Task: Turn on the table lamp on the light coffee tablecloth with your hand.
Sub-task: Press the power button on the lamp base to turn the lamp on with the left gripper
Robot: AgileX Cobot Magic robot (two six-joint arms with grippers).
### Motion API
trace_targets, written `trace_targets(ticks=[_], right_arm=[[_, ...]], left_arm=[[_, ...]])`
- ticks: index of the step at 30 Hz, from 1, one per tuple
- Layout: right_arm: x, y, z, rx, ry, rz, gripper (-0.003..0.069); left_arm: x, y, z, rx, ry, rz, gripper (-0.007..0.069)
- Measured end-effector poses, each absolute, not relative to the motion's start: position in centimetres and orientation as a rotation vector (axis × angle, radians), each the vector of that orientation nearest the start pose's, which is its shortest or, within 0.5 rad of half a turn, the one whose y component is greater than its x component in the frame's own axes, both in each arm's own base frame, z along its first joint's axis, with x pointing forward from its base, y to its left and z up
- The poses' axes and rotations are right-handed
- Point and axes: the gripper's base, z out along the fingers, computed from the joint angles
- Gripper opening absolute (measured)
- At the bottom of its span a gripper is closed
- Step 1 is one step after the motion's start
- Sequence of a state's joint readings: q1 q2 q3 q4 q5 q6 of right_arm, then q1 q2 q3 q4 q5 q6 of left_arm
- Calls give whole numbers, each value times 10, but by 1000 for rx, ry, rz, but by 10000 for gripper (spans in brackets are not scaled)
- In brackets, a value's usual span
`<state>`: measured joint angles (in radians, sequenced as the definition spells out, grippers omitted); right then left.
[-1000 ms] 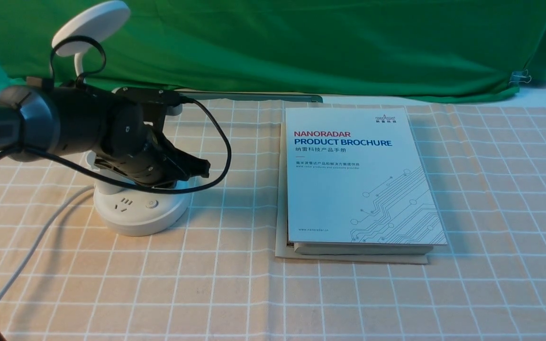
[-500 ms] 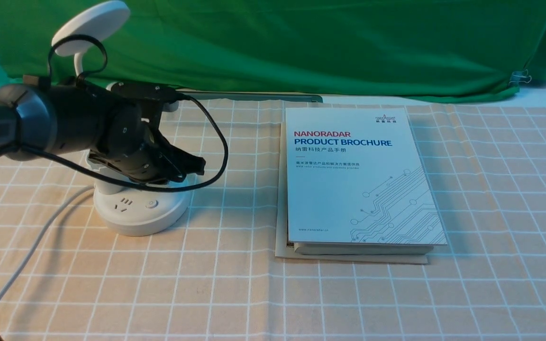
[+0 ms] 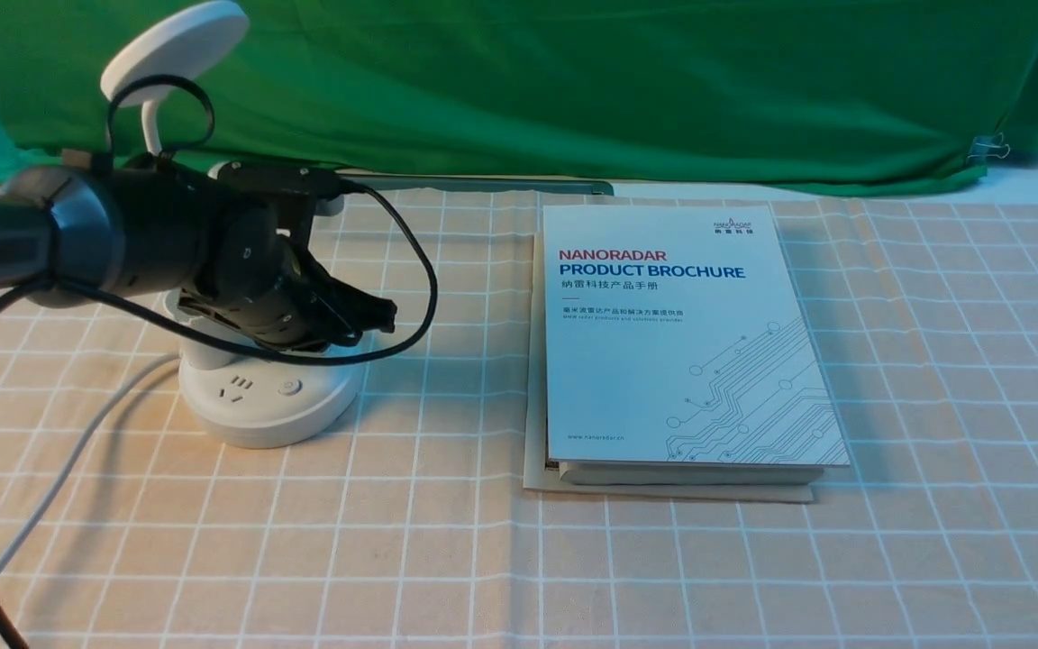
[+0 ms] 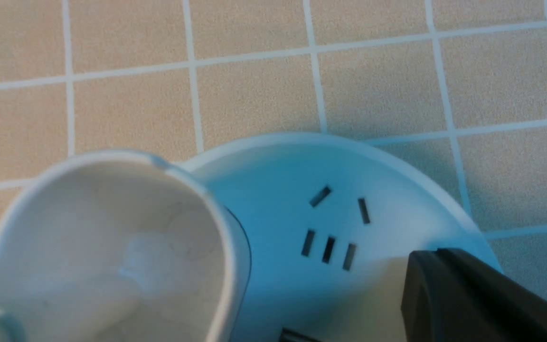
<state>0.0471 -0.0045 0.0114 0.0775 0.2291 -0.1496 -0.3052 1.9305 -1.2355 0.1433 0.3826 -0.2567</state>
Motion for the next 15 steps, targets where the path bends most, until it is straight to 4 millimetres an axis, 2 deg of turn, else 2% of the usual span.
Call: trace_targets(ticks=[4,11,15], right_arm=[[55,4,189,-117,1715,-5,239],[55,4,189,-117,1714,-5,239],[55,4,189,-117,1714,-5,239]], left_arm=[[386,-117,175,215,2548,-102,0],[374,-114,219,172,2482,-148,0],[369,-115,221,162,2509,-164,0]])
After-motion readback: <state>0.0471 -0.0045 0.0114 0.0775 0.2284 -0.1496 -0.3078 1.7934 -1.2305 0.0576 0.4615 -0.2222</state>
